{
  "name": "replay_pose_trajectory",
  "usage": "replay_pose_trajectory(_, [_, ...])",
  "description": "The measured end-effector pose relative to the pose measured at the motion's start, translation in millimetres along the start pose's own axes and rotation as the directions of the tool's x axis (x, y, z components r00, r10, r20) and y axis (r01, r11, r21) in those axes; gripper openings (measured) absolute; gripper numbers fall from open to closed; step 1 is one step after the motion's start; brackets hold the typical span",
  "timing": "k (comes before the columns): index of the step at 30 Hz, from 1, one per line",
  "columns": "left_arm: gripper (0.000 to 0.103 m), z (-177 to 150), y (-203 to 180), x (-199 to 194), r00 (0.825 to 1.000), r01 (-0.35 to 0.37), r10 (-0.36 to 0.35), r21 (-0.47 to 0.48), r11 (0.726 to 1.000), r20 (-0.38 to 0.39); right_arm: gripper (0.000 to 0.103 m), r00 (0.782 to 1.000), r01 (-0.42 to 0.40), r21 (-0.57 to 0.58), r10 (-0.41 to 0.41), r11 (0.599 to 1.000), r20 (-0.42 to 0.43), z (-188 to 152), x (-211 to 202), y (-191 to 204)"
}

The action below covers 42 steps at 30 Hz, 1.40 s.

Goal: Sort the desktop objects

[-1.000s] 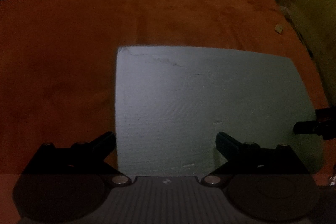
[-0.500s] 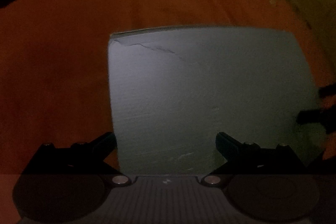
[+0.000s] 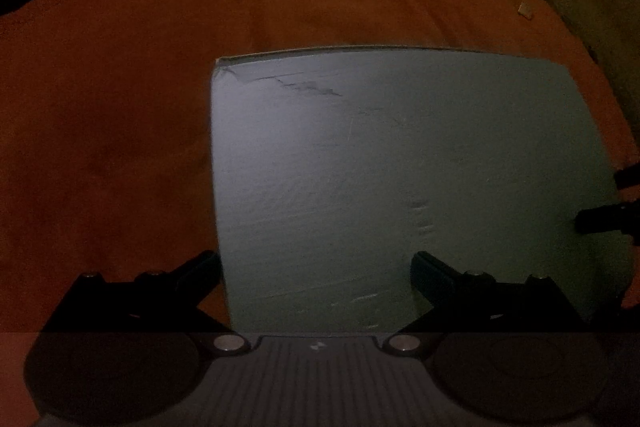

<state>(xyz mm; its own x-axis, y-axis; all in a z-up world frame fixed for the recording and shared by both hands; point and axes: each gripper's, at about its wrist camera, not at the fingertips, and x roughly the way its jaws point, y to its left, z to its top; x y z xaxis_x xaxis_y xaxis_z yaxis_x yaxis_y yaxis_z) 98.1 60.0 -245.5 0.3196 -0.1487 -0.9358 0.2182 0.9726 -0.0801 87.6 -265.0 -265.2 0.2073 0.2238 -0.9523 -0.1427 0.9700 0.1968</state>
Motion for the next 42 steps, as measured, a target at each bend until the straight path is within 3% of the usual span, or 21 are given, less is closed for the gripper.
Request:
replay_pose_trajectory(4, [0.101,3,0,-6,0.999,0.020,-0.019,-0.032,0.999,0.029,0.102,1.000,-0.010,0.035,0.009,0.999,0.020,3,-3,-1])
replay_pose_trajectory(10, [0.100,18,-24,-17,0.983,0.120,-0.128,0.066,0.991,0.131,0.102,0.996,-0.030,0.041,0.027,0.999,0.089,8,-10,2])
replay_pose_trajectory(14, [0.102,23,-23,-7,0.989,0.084,-0.088,0.041,0.996,0.115,0.101,0.997,0.000,0.025,-0.002,1.000,0.081,15,10,-2])
replay_pose_trajectory(21, [0.103,19,9,24,0.999,-0.007,0.009,-0.062,0.998,0.036,0.103,0.997,-0.047,0.067,0.042,0.997,0.071,15,26,-12])
replay_pose_trajectory(24, [0.103,20,20,39,0.993,0.118,-0.120,-0.140,0.983,-0.004,0.103,0.996,-0.052,0.069,0.047,0.996,0.077,15,29,-15])
replay_pose_trajectory(25, [0.103,22,19,41,0.992,0.122,-0.124,-0.145,0.982,-0.003,0.103,0.996,-0.051,0.070,0.045,0.996,0.079,15,29,-15])
replay_pose_trajectory(32, [0.101,36,11,39,0.993,0.120,-0.122,-0.165,0.979,-0.004,0.103,0.997,-0.004,0.073,-0.002,0.997,0.077,13,20,1])
replay_pose_trajectory(36, [0.103,29,2,32,0.995,0.094,-0.090,-0.092,0.991,0.040,0.103,0.995,-0.012,0.092,0.002,0.996,0.103,11,23,8])
replay_pose_trajectory(42, [0.103,24,-3,35,0.996,0.077,-0.073,-0.083,0.994,0.060,0.103,0.991,-0.025,0.070,0.015,0.997,0.133,3,29,9])
